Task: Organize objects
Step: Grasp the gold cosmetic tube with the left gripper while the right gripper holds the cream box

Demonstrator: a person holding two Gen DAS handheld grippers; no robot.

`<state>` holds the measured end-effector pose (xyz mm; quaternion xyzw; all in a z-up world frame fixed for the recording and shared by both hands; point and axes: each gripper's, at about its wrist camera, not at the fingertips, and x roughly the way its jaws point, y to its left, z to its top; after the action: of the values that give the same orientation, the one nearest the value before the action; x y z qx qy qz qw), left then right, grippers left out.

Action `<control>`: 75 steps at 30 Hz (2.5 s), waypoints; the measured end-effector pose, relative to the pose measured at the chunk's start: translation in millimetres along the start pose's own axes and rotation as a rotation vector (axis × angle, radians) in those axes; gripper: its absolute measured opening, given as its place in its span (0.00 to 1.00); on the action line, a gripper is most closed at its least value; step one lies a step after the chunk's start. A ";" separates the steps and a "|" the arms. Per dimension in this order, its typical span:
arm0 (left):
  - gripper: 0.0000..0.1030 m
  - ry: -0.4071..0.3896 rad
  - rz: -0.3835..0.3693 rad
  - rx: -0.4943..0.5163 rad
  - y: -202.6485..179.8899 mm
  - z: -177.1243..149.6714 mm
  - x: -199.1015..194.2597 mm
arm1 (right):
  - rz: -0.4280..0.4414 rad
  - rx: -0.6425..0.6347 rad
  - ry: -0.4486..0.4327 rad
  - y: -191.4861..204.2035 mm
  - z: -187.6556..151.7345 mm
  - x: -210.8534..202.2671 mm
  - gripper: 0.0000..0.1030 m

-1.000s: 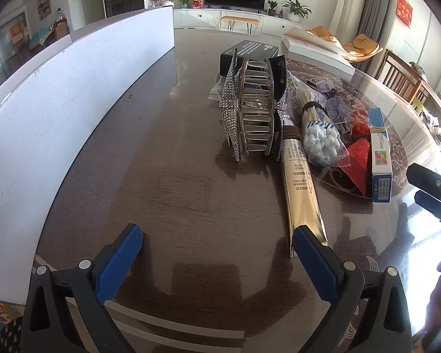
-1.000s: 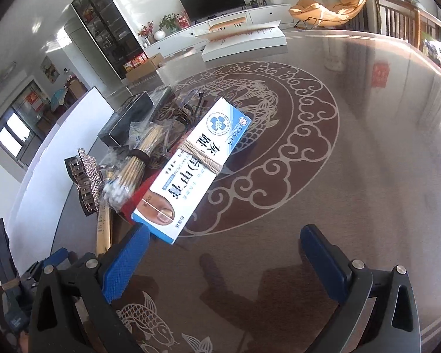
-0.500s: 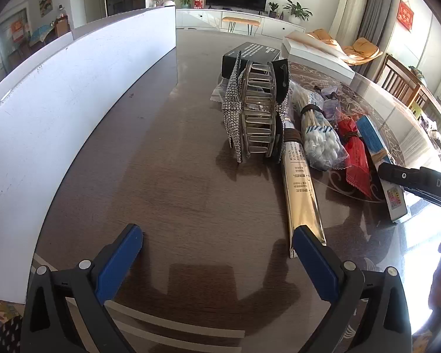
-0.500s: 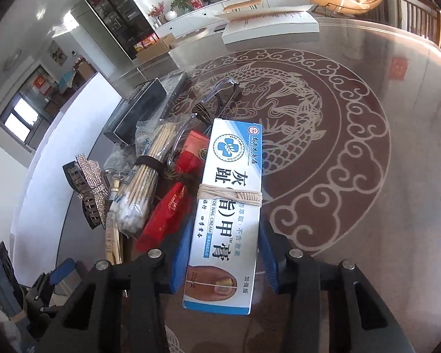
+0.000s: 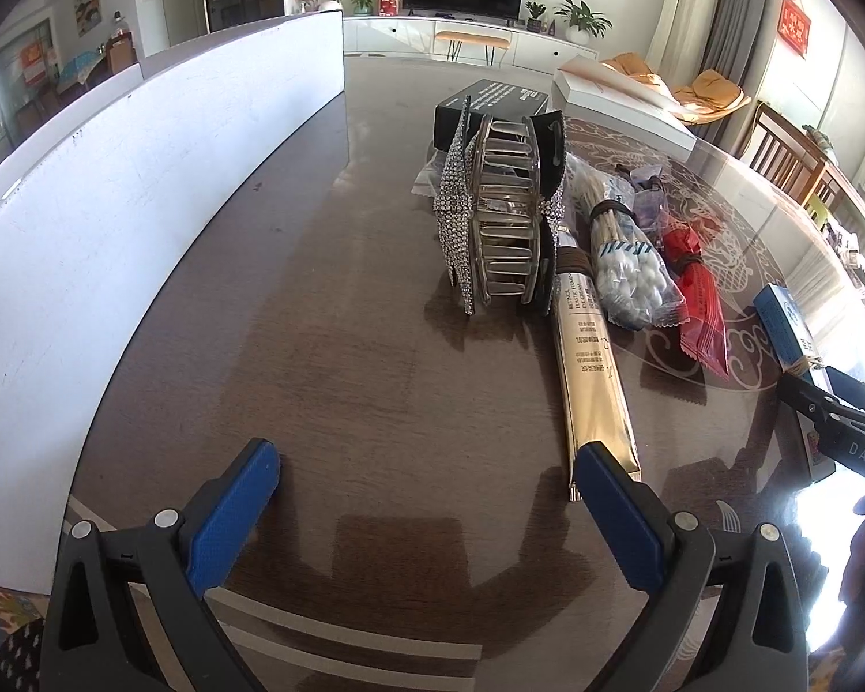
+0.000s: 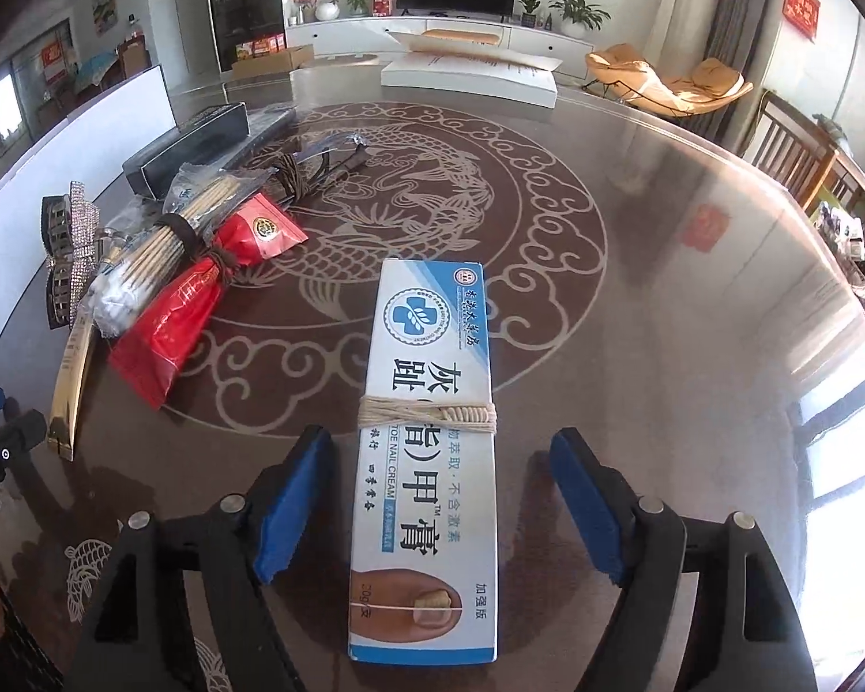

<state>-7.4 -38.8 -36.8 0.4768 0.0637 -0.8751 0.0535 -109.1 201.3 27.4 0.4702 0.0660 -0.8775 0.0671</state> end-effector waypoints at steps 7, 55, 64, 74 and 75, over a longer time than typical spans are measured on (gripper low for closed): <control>1.00 0.003 0.015 0.011 -1.7 -1.0 0.3 | 0.006 0.070 -0.020 -13.4 -4.4 9.3 1.00; 1.00 -0.207 -0.485 -0.226 43.2 -0.8 -50.0 | 0.002 0.072 -0.032 -14.3 -8.3 5.7 1.00; 0.75 -0.006 -0.216 0.000 -27.6 21.3 2.8 | -0.022 0.058 -0.042 -14.0 -8.7 1.7 1.00; 0.27 0.099 -0.207 0.133 -53.6 7.8 1.8 | -0.018 0.064 -0.041 -15.1 -9.2 2.3 1.00; 0.27 0.128 -0.240 0.140 -48.8 1.2 -3.1 | -0.018 0.064 -0.041 -15.2 -8.9 2.6 1.00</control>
<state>-14.3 9.2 -30.6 0.5231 0.0623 -0.8453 -0.0891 -106.1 217.7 21.1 0.4535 0.0405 -0.8892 0.0456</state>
